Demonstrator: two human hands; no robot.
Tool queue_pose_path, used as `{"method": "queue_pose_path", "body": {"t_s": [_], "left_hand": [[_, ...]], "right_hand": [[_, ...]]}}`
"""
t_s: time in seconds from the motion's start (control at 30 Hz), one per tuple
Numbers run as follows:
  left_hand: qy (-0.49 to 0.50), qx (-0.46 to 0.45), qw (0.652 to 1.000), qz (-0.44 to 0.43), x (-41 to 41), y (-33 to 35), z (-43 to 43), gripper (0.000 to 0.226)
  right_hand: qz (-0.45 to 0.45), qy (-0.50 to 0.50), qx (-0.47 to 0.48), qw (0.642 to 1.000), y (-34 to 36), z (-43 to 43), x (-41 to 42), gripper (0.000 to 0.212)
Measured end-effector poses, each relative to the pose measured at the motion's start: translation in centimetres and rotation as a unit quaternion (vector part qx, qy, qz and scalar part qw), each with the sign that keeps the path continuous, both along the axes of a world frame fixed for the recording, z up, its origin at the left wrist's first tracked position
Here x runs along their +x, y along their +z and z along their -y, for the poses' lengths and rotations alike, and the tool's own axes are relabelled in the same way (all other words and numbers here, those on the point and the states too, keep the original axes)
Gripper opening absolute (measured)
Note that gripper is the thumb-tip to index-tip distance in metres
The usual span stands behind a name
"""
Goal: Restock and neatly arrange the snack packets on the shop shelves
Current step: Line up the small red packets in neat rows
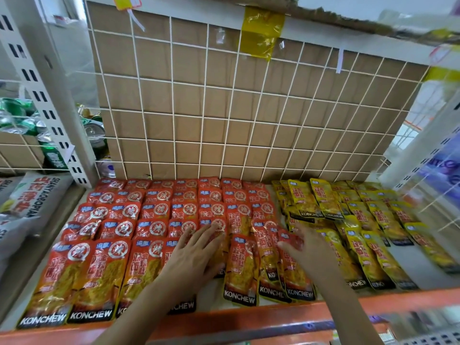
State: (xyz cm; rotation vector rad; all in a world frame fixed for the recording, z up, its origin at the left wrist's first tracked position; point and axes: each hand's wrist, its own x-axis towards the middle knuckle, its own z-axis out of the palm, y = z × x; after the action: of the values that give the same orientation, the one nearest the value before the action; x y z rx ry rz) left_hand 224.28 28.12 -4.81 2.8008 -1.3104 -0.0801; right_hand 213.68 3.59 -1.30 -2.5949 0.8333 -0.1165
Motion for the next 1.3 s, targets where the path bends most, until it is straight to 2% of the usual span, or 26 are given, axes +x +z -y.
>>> {"method": "queue_pose_path", "body": {"t_s": [0.17,0.27,0.37,0.6,0.67,0.8,0.9,1.07,1.17,1.3], "left_hand": [[-0.014,-0.022,0.999,0.020,0.1,0.0,0.0,0.067],[-0.027,-0.055,0.998,0.006,0.4,-0.3,0.0,0.077],[-0.018,-0.036,0.999,0.006,0.2,-0.2,-0.1,0.064],[-0.021,-0.065,0.997,0.023,0.3,-0.7,-0.1,0.061],[-0.019,-0.062,0.998,0.026,0.2,-0.9,-0.1,0.060],[-0.020,-0.060,0.998,0.019,0.2,-0.7,-0.2,0.060],[-0.016,-0.058,0.998,0.013,0.0,-0.4,-0.2,0.061],[-0.028,-0.060,0.998,-0.007,0.1,-0.4,-0.2,0.064],[-0.032,-0.145,0.988,-0.039,-0.1,0.0,-0.3,0.072],[-0.005,-0.256,0.965,-0.063,-0.8,0.8,-1.0,0.052]], "right_hand": [[-0.038,-0.005,-0.057,0.998,-0.2,-0.3,0.0,0.070],[0.002,-0.001,-0.035,0.999,-0.3,-0.3,0.0,0.058],[0.035,0.012,-0.025,0.999,-0.4,-0.3,0.0,0.052],[-0.010,0.048,0.009,0.999,0.0,1.0,0.1,0.062],[0.017,0.047,0.031,0.998,0.2,1.2,0.2,0.055],[0.092,0.059,0.047,0.993,0.0,1.4,0.5,0.023],[0.121,0.067,0.072,0.988,0.6,1.6,0.8,0.016],[0.144,0.071,0.168,0.973,2.8,2.3,0.8,0.006],[0.179,0.086,0.203,0.959,4.5,1.9,0.9,0.014],[0.216,0.103,0.232,0.943,6.0,-0.1,2.1,0.010]]}}
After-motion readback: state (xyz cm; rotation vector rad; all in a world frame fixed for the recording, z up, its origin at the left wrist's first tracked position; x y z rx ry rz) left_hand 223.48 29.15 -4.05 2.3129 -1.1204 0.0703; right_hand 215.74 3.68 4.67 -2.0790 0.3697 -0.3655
